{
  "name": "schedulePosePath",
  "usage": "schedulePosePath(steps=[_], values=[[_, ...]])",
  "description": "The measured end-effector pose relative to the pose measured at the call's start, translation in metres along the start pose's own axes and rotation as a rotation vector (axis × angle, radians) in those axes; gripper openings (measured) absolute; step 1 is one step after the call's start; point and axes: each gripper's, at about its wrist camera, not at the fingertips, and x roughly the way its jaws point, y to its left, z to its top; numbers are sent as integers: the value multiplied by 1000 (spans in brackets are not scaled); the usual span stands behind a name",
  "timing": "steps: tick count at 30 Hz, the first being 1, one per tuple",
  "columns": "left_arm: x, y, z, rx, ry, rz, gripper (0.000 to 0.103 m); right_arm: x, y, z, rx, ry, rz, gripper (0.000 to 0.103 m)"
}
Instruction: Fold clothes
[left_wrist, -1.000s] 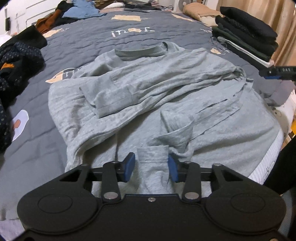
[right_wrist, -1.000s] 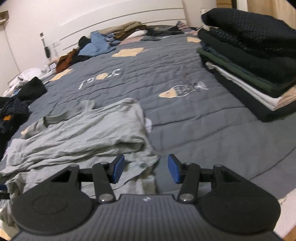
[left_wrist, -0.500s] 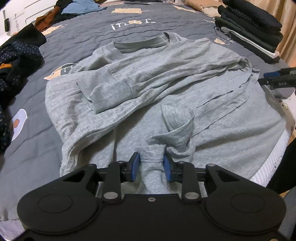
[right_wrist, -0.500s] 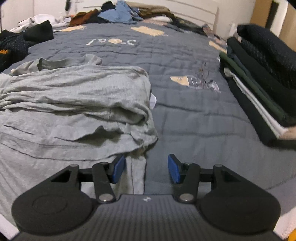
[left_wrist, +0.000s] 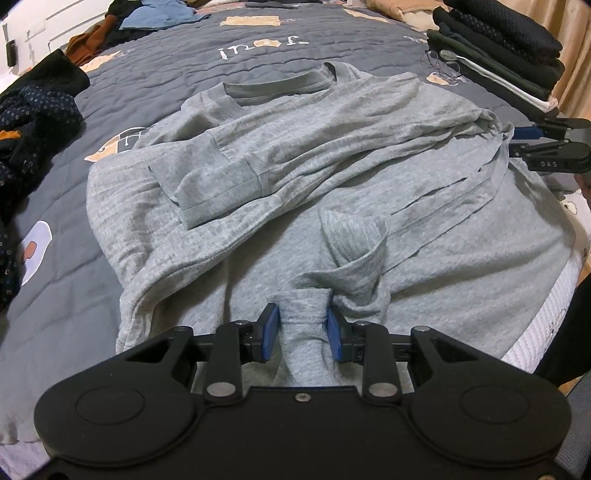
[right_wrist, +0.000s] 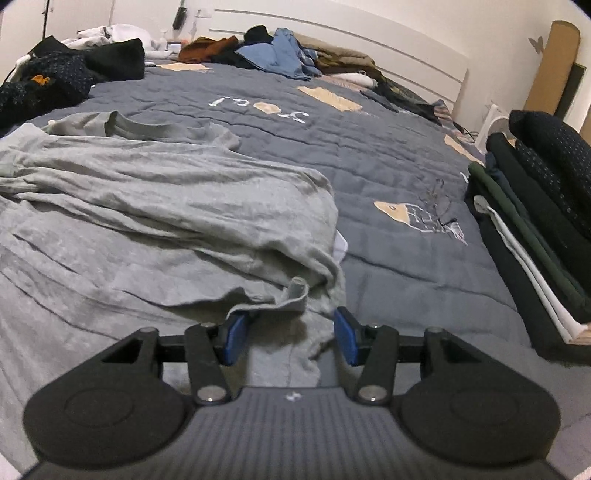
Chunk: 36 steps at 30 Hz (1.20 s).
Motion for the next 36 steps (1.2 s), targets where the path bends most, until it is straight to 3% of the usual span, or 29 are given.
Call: schedulePosePath(steps=[2, 3, 5, 6, 9, 12, 16, 21, 29, 36], values=[[2, -1, 0, 3, 4, 2, 29, 1, 2, 0, 2, -13, 20, 42], [2, -1, 0, 4, 6, 3, 29, 2, 3, 0, 8, -20, 31, 27], [4, -1, 1, 5, 7, 4, 29, 2, 0, 0, 43, -24, 49, 8], [4, 0, 1, 3, 7, 4, 29, 1, -1, 1, 64, -29, 52, 5], [2, 0, 0, 1, -4, 6, 27, -4, -9, 2, 139, -55, 62, 3], [-2, 3, 2, -12, -25, 7, 16, -14, -20, 5, 224, -106, 72, 2], [-28, 9, 2, -36, -134, 31, 9, -30, -37, 10, 347, -183, 94, 2], [-59, 21, 1, -85, -251, 48, 8, -51, -59, 16, 475, -275, 125, 2], [-88, 35, 5, -147, -395, 120, 8, -65, -74, 17, 558, -339, 110, 2], [-117, 57, 26, -207, -516, 246, 8, -82, -84, 35, 595, -429, 121, 2]])
